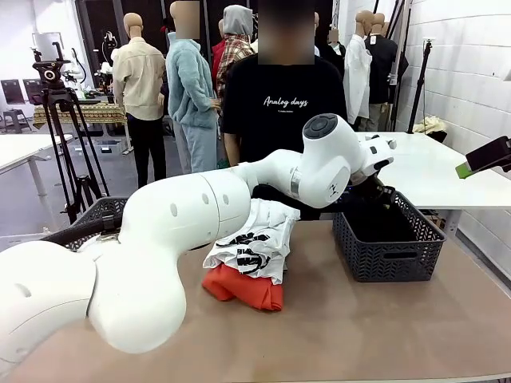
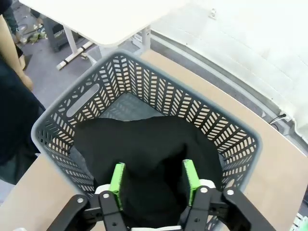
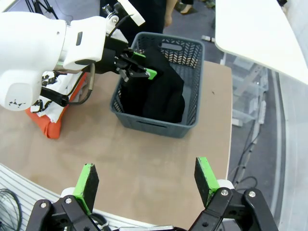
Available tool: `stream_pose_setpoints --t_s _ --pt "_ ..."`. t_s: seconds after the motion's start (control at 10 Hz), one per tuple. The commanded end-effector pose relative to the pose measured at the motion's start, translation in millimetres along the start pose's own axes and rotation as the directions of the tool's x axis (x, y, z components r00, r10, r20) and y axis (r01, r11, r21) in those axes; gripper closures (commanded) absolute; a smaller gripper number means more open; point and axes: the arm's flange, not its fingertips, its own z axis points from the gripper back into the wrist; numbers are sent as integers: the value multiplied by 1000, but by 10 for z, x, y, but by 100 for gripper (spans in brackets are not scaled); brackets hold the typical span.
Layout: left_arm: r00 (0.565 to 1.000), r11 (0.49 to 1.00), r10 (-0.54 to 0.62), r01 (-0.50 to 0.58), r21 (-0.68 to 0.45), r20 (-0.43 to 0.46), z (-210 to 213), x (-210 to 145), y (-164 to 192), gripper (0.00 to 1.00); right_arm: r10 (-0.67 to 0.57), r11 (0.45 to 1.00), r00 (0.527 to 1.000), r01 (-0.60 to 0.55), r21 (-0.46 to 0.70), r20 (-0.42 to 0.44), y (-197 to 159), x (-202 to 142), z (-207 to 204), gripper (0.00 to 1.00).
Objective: Sort the tops and bottoms.
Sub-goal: Sort the clothes according to human instructions.
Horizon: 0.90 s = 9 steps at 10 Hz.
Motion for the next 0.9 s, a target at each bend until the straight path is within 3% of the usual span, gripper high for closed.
stream_pose_setpoints --t_s 0.0,0.4,0.5,0.8 --pt "1000 999 12 -13 -39 -27 -265 540 -11 9 2 1000 1000 -2 -1 -7 3 -5 -12 0" --pt "1000 999 -14 15 -52 11 -26 580 -57 9 2 1000 1000 -2 -1 -7 3 -5 -12 0" --pt "1000 1000 1 -1 -18 6 200 151 -45 9 2 1000 1000 -2 -1 -7 3 -5 -12 0" --pt "1000 1000 1 -1 -18 6 200 151 -45 9 2 1000 1000 -2 -1 -7 3 -5 -12 0"
